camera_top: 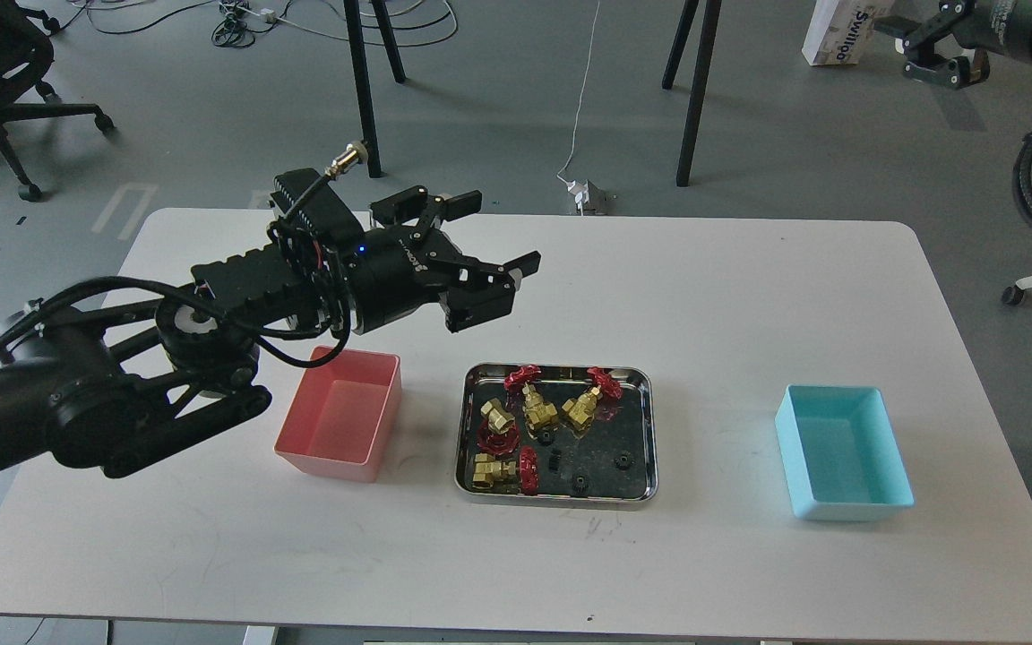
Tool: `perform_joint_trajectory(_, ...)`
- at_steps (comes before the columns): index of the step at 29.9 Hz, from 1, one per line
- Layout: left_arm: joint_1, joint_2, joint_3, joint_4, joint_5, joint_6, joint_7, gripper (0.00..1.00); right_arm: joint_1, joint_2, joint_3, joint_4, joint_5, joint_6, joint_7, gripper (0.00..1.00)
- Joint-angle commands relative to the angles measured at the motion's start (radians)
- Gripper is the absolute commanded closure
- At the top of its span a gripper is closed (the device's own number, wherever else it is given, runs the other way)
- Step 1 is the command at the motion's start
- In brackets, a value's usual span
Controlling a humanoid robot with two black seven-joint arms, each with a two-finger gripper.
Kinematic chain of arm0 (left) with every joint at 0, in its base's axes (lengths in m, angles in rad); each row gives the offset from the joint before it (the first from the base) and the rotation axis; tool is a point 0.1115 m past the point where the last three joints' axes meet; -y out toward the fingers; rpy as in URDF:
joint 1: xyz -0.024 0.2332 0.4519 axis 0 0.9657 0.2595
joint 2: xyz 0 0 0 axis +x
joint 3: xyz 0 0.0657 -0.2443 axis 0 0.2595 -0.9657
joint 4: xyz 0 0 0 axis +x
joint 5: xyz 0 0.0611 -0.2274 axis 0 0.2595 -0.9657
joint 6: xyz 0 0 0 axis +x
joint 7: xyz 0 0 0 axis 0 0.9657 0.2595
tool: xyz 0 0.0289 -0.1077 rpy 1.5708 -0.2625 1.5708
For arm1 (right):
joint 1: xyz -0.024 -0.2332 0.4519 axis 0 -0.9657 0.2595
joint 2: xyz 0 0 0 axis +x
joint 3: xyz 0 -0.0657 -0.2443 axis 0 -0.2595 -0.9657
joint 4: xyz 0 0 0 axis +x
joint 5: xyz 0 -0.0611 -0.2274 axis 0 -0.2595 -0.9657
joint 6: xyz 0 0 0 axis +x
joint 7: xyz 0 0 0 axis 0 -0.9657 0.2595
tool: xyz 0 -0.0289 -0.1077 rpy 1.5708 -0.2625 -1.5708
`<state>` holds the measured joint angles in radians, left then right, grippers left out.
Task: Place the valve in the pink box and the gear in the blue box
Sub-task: 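Lower the left gripper onto a brass valve in the tray and grasp it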
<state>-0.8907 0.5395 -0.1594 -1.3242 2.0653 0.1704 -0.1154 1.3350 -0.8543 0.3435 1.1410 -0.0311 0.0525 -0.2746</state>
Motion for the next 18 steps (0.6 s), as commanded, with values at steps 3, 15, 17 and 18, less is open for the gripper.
perform_joint_trajectory(3,0.084,-0.07,0.021,0.083,0.116,0.0,0.04,0.0,0.003,0.003,-0.001,-0.021,0.0,0.01,0.002,0.01)
perform_joint_trajectory(15,0.249,-0.185,0.023,0.204,0.116,-0.009,0.034,0.01,0.006,0.004,-0.003,-0.023,-0.024,0.01,0.002,0.01)
perform_joint_trajectory(17,0.266,-0.211,0.021,0.227,0.116,-0.009,0.029,0.01,0.006,0.006,-0.001,-0.023,-0.026,0.01,0.002,0.01)
perform_joint_trajectory(18,0.269,-0.222,0.021,0.235,0.116,-0.008,0.029,0.01,0.006,0.004,-0.001,-0.023,-0.026,0.01,0.002,0.01)
